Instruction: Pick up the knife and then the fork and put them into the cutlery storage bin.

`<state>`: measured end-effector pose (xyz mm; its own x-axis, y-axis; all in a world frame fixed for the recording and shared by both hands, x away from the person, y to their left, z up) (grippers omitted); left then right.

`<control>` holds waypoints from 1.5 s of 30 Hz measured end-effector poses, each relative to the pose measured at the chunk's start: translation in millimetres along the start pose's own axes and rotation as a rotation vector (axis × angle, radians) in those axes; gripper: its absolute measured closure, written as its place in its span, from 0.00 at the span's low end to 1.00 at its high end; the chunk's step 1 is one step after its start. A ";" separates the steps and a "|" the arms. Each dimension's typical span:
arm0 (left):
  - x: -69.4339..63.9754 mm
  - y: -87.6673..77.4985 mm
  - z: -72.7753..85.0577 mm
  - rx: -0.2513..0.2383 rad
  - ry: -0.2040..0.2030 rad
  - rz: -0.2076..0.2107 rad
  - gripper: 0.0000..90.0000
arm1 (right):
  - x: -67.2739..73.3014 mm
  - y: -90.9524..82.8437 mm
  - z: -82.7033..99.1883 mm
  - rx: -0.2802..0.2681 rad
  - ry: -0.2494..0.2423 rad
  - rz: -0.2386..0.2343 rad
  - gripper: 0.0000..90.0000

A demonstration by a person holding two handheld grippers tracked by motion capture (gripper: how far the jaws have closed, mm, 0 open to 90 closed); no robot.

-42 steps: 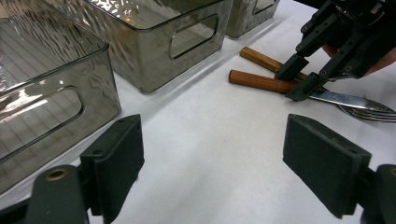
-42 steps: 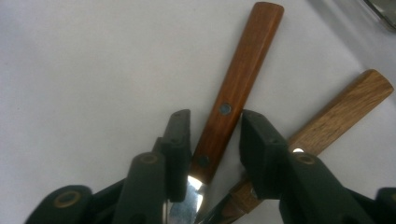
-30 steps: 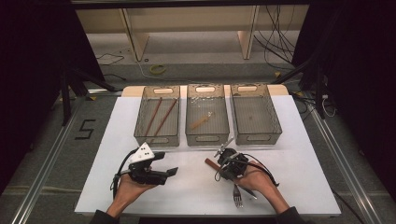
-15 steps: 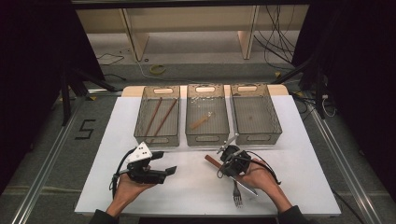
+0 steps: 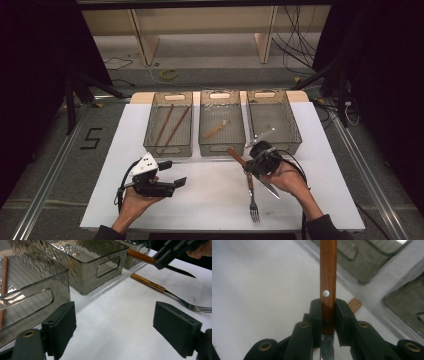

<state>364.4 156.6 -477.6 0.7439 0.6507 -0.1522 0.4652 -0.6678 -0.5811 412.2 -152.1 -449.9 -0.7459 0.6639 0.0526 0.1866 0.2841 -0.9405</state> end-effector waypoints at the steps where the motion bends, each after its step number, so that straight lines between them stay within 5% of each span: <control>1: 0.2 0.0 0.2 0.001 0.000 -0.001 0.20 | -2.0 -1.5 -0.8 -0.007 0.003 0.003 0.86; 19: 7.0 -5.4 4.6 -0.008 -0.030 -0.006 0.20 | -48.1 -29.1 -25.7 -0.110 0.089 0.061 0.86; 45: 9.9 -8.0 4.6 -0.029 -0.045 -0.016 0.20 | -107.6 -49.9 -58.4 -0.157 0.209 0.122 0.86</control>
<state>365.8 170.0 -478.1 0.7140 0.6768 -0.1793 0.4910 -0.6666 -0.5608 520.4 -197.3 -389.0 -0.5667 0.8235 0.0252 0.3758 0.2856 -0.8816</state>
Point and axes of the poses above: each handheld gripper's, and its own axes: y roughly forward along the jaws, z roughly out of its underside, x roughly to its left, the point moved 4 cm from there along y, roughly forward along the jaws, and after that the axes turned 11 degrees about x, right-handed, at the moved point
